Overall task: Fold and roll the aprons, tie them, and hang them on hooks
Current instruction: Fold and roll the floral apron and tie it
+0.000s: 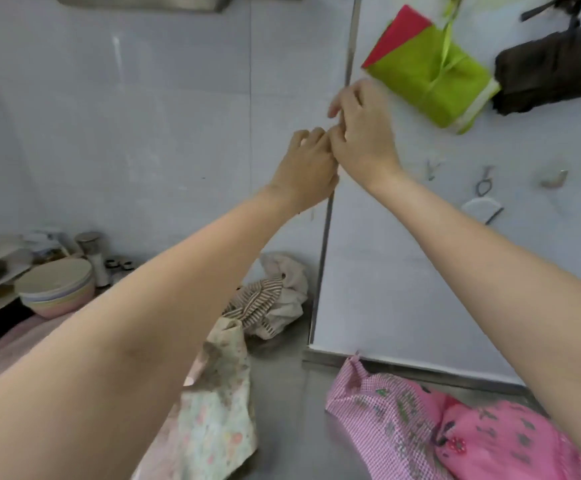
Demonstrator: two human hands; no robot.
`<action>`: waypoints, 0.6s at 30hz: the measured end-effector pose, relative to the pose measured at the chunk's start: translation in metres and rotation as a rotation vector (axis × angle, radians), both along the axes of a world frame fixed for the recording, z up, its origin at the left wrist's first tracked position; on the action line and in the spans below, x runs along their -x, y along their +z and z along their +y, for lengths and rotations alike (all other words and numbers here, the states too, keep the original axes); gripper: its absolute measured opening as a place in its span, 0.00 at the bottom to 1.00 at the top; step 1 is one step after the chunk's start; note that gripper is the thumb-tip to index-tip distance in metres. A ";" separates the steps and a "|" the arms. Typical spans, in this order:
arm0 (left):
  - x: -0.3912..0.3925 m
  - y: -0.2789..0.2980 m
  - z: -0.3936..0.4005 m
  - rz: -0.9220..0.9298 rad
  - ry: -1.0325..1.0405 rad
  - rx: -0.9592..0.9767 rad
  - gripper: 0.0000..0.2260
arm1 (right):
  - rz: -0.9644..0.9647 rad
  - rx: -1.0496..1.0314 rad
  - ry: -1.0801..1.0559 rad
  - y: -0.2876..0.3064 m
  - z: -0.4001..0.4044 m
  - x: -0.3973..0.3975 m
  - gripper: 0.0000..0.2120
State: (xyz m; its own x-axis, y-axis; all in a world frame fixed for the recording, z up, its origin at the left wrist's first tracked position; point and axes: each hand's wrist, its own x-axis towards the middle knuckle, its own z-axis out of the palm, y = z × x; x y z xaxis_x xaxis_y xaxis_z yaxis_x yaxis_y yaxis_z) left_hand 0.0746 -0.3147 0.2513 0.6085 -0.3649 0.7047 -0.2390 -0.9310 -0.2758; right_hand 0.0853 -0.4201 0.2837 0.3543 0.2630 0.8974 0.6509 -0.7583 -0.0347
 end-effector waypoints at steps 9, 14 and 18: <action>0.082 -0.175 0.200 0.803 0.188 -0.009 0.22 | 1.047 0.592 0.012 -0.188 0.147 0.039 0.14; 0.114 -0.247 0.265 1.105 0.290 0.056 0.21 | 1.262 0.749 0.123 -0.304 0.217 0.069 0.25; 0.124 -0.269 0.286 1.135 0.301 0.070 0.23 | 1.434 0.678 -0.088 -0.376 0.240 0.065 0.25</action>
